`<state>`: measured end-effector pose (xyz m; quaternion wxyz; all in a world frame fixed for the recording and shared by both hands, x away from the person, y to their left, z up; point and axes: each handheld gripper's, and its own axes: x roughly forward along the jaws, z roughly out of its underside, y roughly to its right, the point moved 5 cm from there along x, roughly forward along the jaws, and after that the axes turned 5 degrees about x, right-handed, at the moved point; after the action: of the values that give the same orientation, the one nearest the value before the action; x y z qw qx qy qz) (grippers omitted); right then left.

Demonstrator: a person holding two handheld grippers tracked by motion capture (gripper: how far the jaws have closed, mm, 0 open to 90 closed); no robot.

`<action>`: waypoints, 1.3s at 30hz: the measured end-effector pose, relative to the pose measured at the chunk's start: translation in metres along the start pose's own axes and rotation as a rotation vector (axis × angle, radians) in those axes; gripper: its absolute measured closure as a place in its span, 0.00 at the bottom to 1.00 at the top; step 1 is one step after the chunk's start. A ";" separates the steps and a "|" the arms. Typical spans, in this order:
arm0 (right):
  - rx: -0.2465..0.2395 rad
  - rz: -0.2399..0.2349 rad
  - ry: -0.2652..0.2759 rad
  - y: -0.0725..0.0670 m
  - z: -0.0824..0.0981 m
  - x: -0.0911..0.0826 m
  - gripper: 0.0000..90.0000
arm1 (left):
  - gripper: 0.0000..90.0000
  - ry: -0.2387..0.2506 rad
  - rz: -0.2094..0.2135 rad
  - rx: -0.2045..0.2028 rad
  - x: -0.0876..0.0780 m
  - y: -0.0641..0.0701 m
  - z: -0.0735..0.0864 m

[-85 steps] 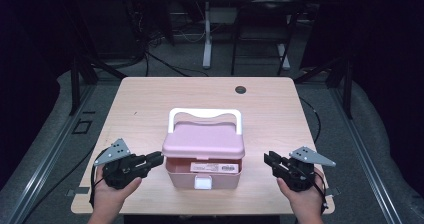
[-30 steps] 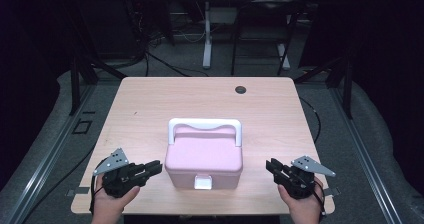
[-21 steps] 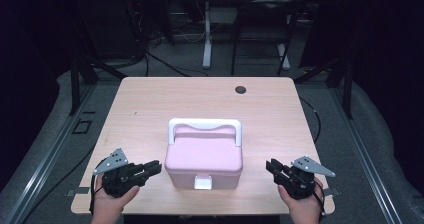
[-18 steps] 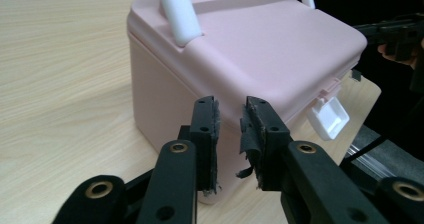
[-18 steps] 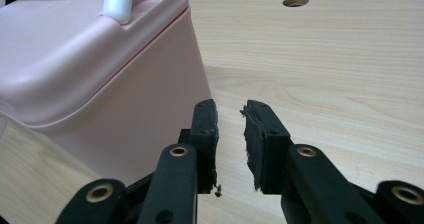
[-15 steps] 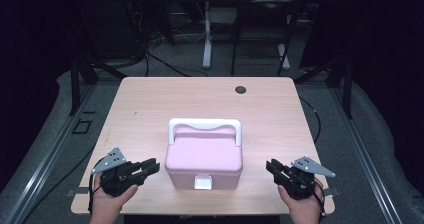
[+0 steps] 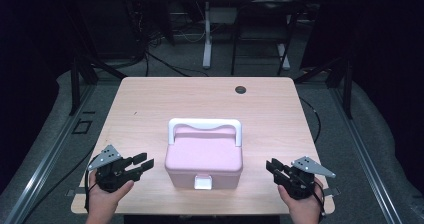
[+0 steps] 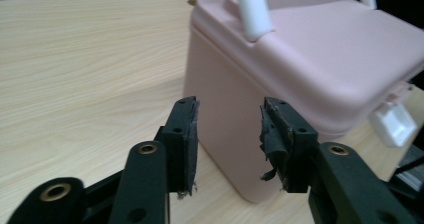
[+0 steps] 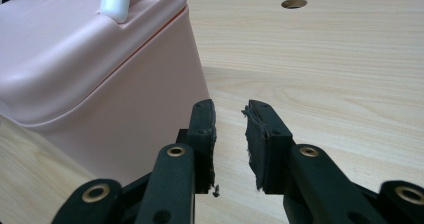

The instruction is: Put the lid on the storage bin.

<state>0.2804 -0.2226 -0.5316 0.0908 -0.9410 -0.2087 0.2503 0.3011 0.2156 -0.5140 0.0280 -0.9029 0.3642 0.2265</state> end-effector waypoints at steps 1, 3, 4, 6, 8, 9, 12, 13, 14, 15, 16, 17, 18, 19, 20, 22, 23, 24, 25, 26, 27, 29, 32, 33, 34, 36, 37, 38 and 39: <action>0.000 0.000 0.000 0.000 0.000 0.000 0.81 | 0.64 0.000 0.000 0.000 0.000 0.000 0.000; -0.006 0.004 0.000 0.000 0.000 0.001 0.81 | 0.63 -0.010 -0.016 0.005 0.000 -0.005 0.002; -0.012 0.006 -0.004 0.000 0.001 0.001 0.80 | 0.62 -0.006 -0.030 -0.006 0.001 -0.008 0.004; -0.014 0.006 -0.005 0.000 0.001 0.001 0.80 | 0.61 -0.005 -0.050 -0.008 0.002 -0.014 0.007; -0.020 0.007 -0.003 0.000 0.002 0.003 0.80 | 0.60 -0.008 -0.065 -0.017 0.003 -0.020 0.011; -0.024 0.010 -0.002 0.001 0.002 0.003 0.79 | 0.60 -0.005 -0.072 -0.014 0.003 -0.023 0.012; -0.030 0.011 -0.005 0.001 0.003 0.004 0.79 | 0.58 -0.011 -0.086 -0.020 0.003 -0.029 0.016; -0.034 0.013 -0.004 0.001 0.004 0.004 0.78 | 0.58 -0.008 -0.088 -0.019 0.003 -0.030 0.017; -0.038 0.017 -0.004 0.001 0.004 0.005 0.78 | 0.58 -0.016 -0.085 -0.022 0.003 -0.032 0.019; -0.041 0.017 -0.007 0.002 0.004 0.005 0.78 | 0.57 -0.007 -0.091 -0.023 0.004 -0.034 0.020; -0.045 0.015 -0.005 0.002 0.005 0.005 0.78 | 0.57 -0.014 -0.092 -0.022 0.003 -0.035 0.021; -0.048 0.015 -0.005 0.001 0.005 0.006 0.77 | 0.57 -0.014 -0.092 -0.022 0.003 -0.035 0.021; -0.057 0.019 -0.006 0.002 0.006 0.006 0.77 | 0.56 -0.012 -0.097 -0.026 0.005 -0.038 0.023; -0.058 0.019 -0.009 0.002 0.006 0.007 0.77 | 0.56 -0.013 -0.101 -0.024 0.005 -0.039 0.024; -0.057 0.017 -0.009 0.002 0.007 0.008 0.76 | 0.55 -0.010 -0.105 -0.026 0.006 -0.039 0.025; -0.067 0.022 -0.016 0.002 0.009 0.009 0.76 | 0.55 -0.019 -0.104 -0.018 0.007 -0.041 0.028; -0.067 0.022 -0.016 0.002 0.009 0.009 0.76 | 0.55 -0.019 -0.104 -0.018 0.007 -0.041 0.028; -0.073 0.023 -0.021 0.003 0.010 0.010 0.76 | 0.55 -0.024 -0.106 -0.014 0.008 -0.042 0.029; -0.073 0.021 -0.023 0.002 0.011 0.011 0.76 | 0.55 -0.032 -0.100 -0.009 0.008 -0.042 0.030; -0.082 0.026 -0.027 0.003 0.012 0.012 0.75 | 0.55 -0.035 -0.103 -0.003 0.010 -0.043 0.031; -0.082 0.026 -0.029 0.003 0.012 0.012 0.75 | 0.55 -0.035 -0.103 -0.003 0.010 -0.043 0.031; -0.081 0.025 -0.028 0.003 0.013 0.013 0.75 | 0.55 -0.039 -0.100 -0.006 0.011 -0.043 0.033; -0.082 0.025 -0.043 0.003 0.016 0.016 0.75 | 0.55 -0.053 -0.094 -0.007 0.014 -0.042 0.036; -0.082 0.025 -0.043 0.003 0.016 0.016 0.75 | 0.55 -0.053 -0.094 -0.007 0.014 -0.042 0.036; -0.084 0.028 -0.049 0.004 0.018 0.018 0.73 | 0.55 -0.053 -0.096 -0.009 0.016 -0.042 0.038; -0.086 0.024 -0.049 0.004 0.019 0.019 0.72 | 0.55 -0.055 -0.093 -0.017 0.017 -0.043 0.039; -0.085 0.023 -0.058 0.004 0.020 0.020 0.72 | 0.55 -0.071 -0.091 -0.017 0.017 -0.043 0.042; -0.085 0.023 -0.058 0.004 0.020 0.020 0.72 | 0.55 -0.071 -0.091 -0.017 0.017 -0.043 0.042; -0.088 0.021 -0.062 0.004 0.021 0.022 0.72 | 0.55 -0.079 -0.100 -0.012 0.018 -0.044 0.043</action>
<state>0.2881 -0.2151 -0.5601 0.0401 -0.9381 -0.2123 0.2709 0.3251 0.2454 -0.5653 0.0483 -0.9104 0.3162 0.2624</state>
